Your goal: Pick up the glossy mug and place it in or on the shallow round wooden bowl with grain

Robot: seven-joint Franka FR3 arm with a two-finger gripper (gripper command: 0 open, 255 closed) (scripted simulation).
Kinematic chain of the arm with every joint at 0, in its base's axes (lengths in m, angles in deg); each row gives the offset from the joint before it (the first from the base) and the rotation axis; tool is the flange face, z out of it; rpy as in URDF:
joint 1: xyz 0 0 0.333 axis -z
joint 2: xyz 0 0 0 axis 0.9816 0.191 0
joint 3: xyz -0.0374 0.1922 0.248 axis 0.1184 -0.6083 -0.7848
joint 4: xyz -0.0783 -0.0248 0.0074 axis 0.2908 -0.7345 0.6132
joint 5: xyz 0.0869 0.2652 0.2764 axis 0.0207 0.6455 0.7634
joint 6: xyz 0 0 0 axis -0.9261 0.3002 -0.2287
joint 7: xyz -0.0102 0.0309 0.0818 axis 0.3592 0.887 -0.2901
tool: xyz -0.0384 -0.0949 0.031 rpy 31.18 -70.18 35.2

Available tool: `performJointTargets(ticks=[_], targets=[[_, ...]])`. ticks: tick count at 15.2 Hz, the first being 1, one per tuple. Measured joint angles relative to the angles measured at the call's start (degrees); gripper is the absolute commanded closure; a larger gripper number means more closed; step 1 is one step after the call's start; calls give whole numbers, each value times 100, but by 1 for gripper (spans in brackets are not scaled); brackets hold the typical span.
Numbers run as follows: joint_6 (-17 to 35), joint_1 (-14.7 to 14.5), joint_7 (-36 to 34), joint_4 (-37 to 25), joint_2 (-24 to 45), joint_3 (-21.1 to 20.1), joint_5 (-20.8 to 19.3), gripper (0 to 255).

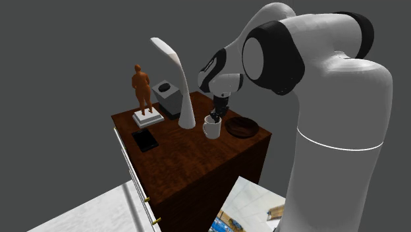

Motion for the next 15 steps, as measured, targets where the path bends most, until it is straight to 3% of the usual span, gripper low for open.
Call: performJointTargets(ticks=[7, 15], targets=[[-27, -8, -20, 0, -33, 8, -27, 255], [-520, -60, -218, -255, -341, 76, -299, 255]])
